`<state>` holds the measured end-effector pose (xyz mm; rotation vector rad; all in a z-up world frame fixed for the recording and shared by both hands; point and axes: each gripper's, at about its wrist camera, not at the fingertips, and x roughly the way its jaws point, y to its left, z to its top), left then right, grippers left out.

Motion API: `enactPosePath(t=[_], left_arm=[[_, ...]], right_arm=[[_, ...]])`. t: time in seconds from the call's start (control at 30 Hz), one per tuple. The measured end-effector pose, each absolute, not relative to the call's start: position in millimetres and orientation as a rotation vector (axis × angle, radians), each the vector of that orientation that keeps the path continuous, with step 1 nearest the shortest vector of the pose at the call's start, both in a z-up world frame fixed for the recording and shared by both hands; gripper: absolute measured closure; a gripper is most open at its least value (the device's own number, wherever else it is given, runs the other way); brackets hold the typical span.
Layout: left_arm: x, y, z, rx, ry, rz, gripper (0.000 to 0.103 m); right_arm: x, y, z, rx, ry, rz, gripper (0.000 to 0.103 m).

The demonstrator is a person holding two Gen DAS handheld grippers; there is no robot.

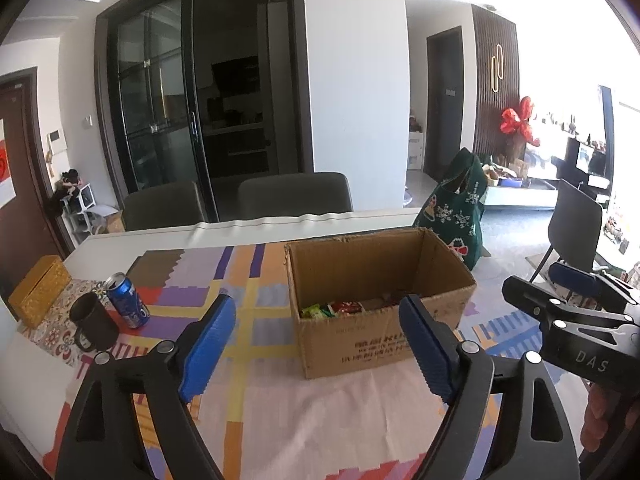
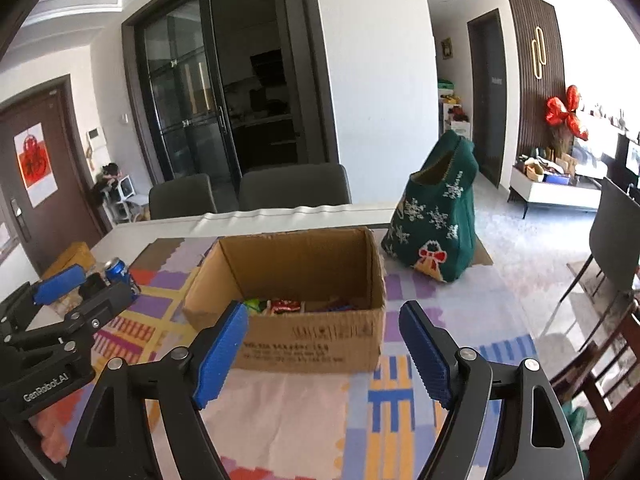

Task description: Organize snacks

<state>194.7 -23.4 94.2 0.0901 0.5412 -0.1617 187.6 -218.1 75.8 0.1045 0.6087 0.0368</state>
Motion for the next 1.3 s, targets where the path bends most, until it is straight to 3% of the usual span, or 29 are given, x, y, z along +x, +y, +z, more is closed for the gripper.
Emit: enactPosePath(t=[0.7, 1.0, 1.3], left_arm=[[111.2, -12.9, 95.6, 0.086, 0.506, -0.171, 0.01], [99.0, -12.6, 96.9, 0.08, 0.499, -0.174, 0.001], [96.4, -9.7, 94.5, 0.072, 0.508, -0.166, 0.0]], right_arm=[[97.9, -210.1, 75.6, 0.039, 0.573, 0.013, 0.019], [81.0, -207.8, 79.3, 0.045, 0.557, 0.022, 0.019], [76.3, -206.9, 78.0, 0.05, 0.568, 0.034, 0.019]])
